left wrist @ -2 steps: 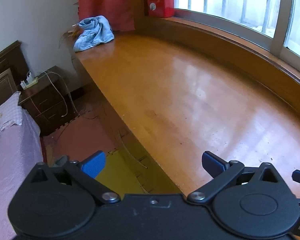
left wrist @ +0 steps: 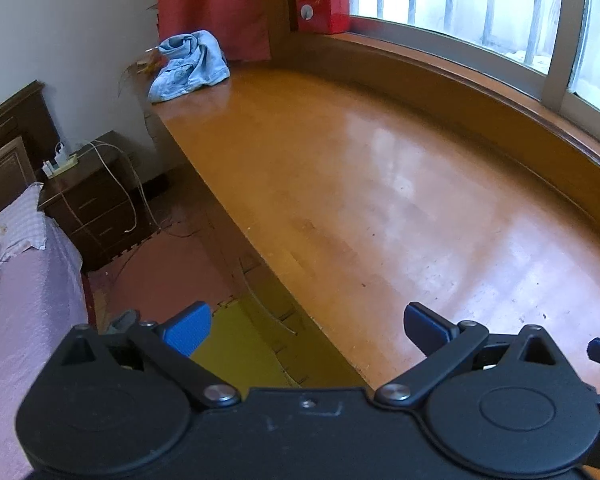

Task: Fold clothes
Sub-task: 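Move both tools toward the crumpled light-blue denim garment on the desk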

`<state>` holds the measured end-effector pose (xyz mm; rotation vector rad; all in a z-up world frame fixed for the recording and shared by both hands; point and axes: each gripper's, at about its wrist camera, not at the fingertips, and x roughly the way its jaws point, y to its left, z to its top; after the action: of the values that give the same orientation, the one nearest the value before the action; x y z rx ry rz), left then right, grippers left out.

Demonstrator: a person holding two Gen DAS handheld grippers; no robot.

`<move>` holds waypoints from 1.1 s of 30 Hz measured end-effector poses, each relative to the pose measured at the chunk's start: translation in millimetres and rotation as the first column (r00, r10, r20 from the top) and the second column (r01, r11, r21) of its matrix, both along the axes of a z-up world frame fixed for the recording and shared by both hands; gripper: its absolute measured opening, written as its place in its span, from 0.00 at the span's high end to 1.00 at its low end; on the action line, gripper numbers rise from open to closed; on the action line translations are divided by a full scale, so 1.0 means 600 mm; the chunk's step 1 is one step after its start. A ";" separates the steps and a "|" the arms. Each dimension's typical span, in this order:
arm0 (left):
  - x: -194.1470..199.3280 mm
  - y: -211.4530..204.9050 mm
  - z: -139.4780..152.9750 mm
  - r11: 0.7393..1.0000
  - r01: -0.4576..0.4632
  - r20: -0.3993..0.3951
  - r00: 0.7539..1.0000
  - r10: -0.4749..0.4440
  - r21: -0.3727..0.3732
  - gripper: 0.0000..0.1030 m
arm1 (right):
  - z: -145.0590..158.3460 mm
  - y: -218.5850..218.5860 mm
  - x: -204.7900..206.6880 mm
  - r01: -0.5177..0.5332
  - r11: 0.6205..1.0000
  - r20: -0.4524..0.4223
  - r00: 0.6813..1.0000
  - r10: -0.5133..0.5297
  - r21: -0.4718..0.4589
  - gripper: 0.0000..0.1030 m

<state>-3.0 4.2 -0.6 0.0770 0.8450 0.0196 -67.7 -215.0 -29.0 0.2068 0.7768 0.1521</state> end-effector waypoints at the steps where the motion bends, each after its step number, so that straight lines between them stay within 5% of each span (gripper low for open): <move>1: -0.002 0.003 0.000 1.000 -0.002 0.004 1.000 0.002 0.001 0.00 | 0.000 0.001 0.001 -0.003 1.000 0.002 1.000 0.003 0.002 0.12; 13: 0.028 0.075 -0.007 0.999 -0.045 -0.003 0.999 0.045 0.001 0.00 | -0.003 0.059 0.015 -0.016 1.000 0.046 0.999 0.016 -0.011 0.11; 24: 0.265 0.281 -0.026 1.000 0.012 -0.029 1.000 -0.012 -0.006 0.00 | 0.003 0.237 0.184 0.010 0.999 0.136 0.991 -0.003 -0.052 0.09; 33: 0.463 0.450 -0.005 0.998 0.055 0.007 0.998 -0.055 0.008 0.00 | 0.050 0.416 0.352 0.038 0.999 0.120 0.992 -0.034 -0.034 0.09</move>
<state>274.6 274.0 -3.9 0.1078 0.8355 -0.0287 143.4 34.8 0.9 0.1753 0.6559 0.1150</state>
